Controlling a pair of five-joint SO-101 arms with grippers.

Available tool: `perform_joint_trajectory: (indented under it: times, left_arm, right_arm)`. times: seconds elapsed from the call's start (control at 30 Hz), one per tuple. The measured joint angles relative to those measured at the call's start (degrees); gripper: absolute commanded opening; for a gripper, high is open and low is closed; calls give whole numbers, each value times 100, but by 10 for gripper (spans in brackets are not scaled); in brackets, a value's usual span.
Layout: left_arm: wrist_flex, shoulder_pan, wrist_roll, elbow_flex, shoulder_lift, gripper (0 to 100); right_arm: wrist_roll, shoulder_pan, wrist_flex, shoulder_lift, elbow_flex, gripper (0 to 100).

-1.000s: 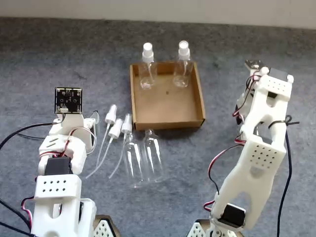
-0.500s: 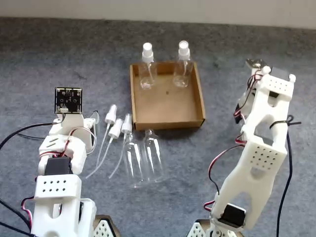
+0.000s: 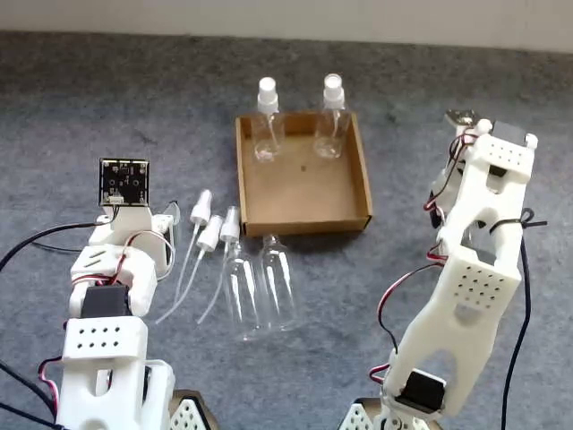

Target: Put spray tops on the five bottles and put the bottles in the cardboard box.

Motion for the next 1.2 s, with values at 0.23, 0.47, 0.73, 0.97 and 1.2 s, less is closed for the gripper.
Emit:
perform_joint_trajectory:
  times: [0.23, 0.47, 0.73, 0.97, 1.2]
  left_arm:
    - [0, 0, 0, 0, 0, 178]
    - [0, 0, 0, 0, 0, 178]
    - [0, 0, 0, 0, 0, 178]
    - [0, 0, 0, 0, 0, 178]
    - [0, 53, -62, 0, 0, 178]
  right_arm:
    - [0, 0, 9, 0, -53, 252]
    - [9, -44, 0, 0, -132, 115]
    - [9, -53, 0, 0, -158, 108]
    - [9, -53, 53, 0, -545, 108]
    - [9, -79, 774, -9, -1978, 90]
